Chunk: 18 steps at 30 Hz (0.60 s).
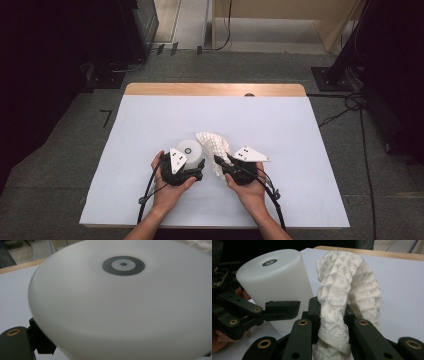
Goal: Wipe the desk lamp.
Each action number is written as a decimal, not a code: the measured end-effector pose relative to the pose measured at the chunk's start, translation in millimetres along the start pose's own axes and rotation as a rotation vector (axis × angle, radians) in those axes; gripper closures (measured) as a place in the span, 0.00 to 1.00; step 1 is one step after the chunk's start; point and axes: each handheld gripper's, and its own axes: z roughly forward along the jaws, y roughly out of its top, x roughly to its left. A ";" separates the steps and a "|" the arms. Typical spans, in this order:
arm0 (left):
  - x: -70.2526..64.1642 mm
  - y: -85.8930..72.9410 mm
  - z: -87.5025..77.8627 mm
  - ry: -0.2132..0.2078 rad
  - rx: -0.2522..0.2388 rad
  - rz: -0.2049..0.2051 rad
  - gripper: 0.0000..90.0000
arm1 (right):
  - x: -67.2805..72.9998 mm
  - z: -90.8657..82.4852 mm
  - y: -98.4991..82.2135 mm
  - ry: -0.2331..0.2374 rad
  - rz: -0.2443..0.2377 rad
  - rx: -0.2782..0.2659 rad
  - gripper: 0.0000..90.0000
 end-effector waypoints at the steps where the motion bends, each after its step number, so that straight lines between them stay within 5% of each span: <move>1: 2.2 0.9 -1.1 -0.014 -0.006 -0.004 0.09 | 0.2 0.7 -0.4 0.000 -0.003 0.001 0.85; 5: 15.0 11.0 -13.9 -0.133 -0.094 -0.021 0.09 | 1.7 1.5 -1.6 0.003 -0.007 0.010 0.85; 10: 15.3 16.0 -21.0 -0.210 -0.130 -0.003 0.09 | 5.4 3.5 -1.9 0.040 0.004 0.005 0.85; 18: -0.8 11.2 -12.7 -0.228 -0.071 0.071 0.09 | 10.5 0.1 2.4 0.068 -0.011 -0.025 0.86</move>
